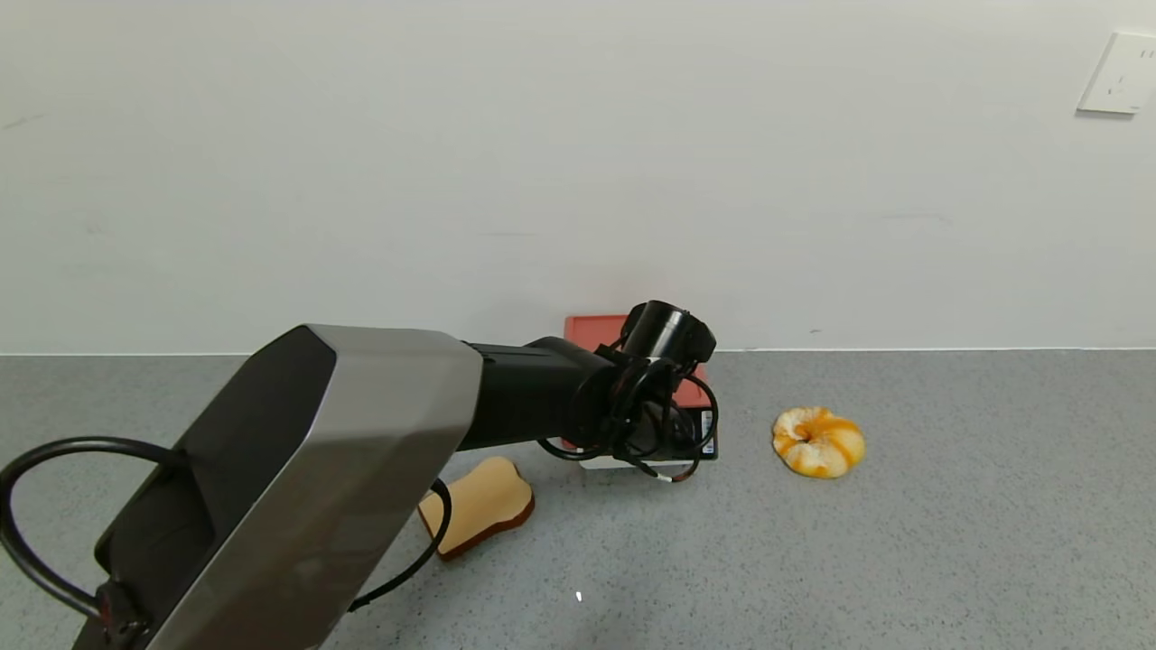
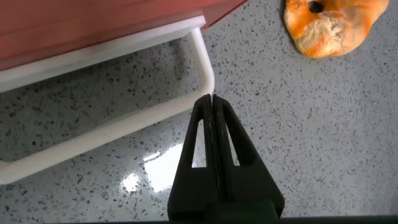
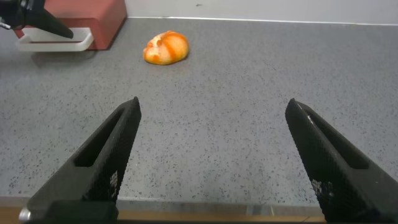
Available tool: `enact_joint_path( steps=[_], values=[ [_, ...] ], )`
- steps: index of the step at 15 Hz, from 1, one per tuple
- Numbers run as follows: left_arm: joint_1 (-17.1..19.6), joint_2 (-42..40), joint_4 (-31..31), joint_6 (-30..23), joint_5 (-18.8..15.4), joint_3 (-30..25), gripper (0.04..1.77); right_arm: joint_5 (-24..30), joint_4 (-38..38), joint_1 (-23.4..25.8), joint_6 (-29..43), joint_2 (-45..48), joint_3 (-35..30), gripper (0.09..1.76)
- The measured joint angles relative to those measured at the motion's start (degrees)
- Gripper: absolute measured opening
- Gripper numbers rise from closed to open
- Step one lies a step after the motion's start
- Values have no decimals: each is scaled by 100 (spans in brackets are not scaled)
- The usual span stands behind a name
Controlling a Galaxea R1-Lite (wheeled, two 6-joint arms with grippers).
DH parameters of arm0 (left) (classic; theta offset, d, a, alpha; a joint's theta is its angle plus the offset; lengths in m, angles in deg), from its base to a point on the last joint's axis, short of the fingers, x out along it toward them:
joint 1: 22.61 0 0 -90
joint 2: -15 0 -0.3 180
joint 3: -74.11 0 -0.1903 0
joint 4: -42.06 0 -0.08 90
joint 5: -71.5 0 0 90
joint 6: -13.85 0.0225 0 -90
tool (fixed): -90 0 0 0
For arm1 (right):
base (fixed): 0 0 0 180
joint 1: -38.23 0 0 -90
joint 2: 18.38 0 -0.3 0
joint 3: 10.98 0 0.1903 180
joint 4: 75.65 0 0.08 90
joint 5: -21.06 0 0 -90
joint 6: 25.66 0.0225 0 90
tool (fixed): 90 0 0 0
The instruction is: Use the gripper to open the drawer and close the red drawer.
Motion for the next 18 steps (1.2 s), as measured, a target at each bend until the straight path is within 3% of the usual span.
enact_joint_path(
  steps=[18],
  values=[
    [94, 408, 26, 91, 439, 479, 11, 0, -7, 0, 2, 0, 0, 171]
  ],
)
